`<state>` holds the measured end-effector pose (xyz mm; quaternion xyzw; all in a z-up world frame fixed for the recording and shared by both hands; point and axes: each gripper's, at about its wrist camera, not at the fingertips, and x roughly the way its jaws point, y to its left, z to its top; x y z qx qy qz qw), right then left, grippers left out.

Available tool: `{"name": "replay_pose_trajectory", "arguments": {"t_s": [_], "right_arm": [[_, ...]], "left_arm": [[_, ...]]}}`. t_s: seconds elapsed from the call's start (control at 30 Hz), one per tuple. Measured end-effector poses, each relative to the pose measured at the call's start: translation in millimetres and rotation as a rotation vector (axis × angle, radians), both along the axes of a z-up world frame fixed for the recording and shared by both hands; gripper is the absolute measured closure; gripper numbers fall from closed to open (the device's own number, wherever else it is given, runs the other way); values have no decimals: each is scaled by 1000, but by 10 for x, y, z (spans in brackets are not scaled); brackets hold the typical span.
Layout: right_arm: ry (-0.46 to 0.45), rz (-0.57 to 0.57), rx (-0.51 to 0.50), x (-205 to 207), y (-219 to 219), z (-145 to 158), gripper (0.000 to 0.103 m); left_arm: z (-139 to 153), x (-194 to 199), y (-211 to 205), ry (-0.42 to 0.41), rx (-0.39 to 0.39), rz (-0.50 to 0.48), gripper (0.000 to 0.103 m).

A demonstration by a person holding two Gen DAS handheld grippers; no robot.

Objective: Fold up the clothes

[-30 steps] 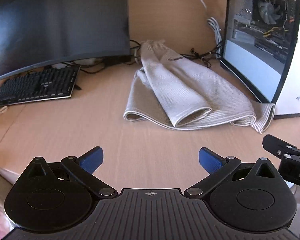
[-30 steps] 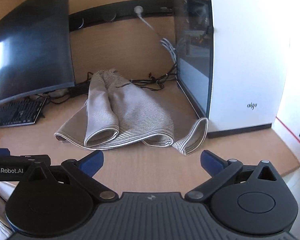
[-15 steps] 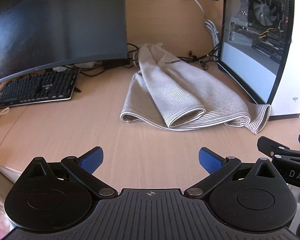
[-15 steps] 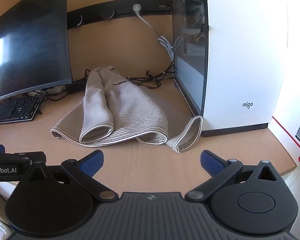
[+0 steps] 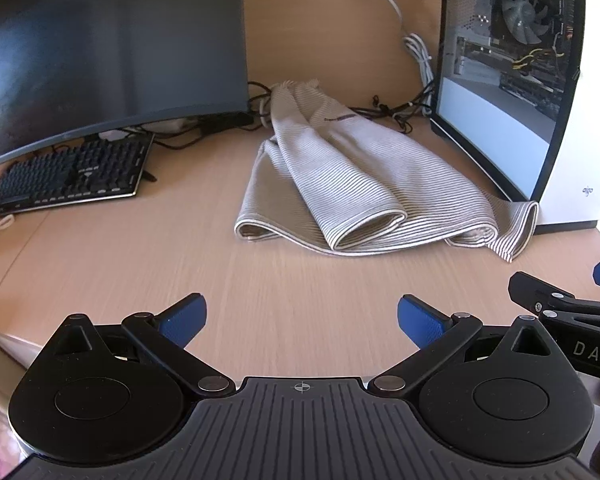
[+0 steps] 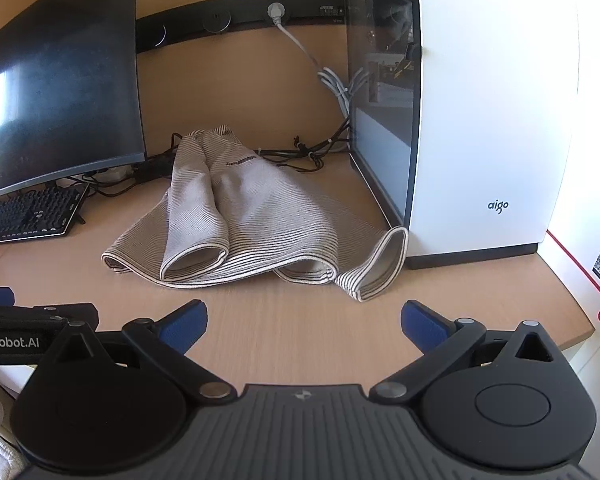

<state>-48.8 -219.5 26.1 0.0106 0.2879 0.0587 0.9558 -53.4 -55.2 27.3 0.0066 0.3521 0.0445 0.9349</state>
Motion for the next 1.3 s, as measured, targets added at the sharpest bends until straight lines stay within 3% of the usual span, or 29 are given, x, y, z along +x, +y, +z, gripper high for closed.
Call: {"name": "replay_pose_trajectory", "arguments": {"t_s": [1.3], "right_arm": [[32,18,-21,163,86,-95,0]], "left_arm": [[-87,131,-34,6,-36,16,0]]}}
